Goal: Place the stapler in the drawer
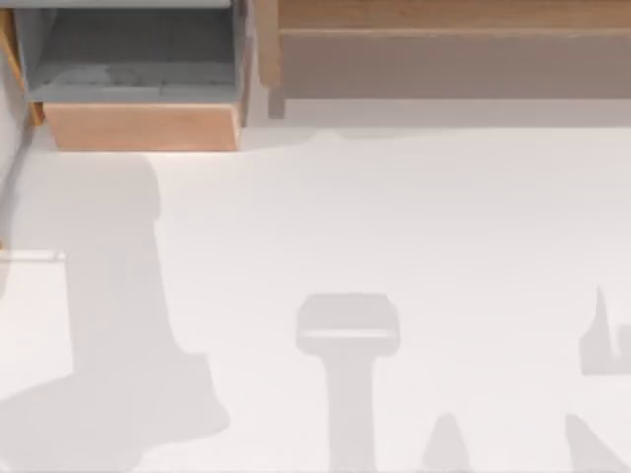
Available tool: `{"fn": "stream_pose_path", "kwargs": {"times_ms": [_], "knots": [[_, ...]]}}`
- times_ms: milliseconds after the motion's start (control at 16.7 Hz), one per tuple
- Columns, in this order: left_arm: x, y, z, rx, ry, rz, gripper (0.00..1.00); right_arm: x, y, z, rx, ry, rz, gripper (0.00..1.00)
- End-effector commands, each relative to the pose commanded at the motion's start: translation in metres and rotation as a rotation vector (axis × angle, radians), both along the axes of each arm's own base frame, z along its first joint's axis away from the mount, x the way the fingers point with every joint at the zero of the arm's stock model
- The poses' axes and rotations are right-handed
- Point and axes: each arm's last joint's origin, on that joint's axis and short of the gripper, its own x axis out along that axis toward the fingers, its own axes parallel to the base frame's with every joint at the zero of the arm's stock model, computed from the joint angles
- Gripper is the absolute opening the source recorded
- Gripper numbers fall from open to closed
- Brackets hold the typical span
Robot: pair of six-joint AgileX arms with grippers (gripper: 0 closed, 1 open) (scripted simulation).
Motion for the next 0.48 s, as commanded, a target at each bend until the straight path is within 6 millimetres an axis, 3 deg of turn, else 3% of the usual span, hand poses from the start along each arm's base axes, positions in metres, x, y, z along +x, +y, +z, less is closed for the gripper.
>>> {"fn": "stream_pose_path", "kwargs": {"times_ms": [480], "knots": [[0.0,0.0,0.0,0.0,0.0,0.0,1.0,0.0,0.0,0.0,0.0,0.0,0.0,1.0]]}}
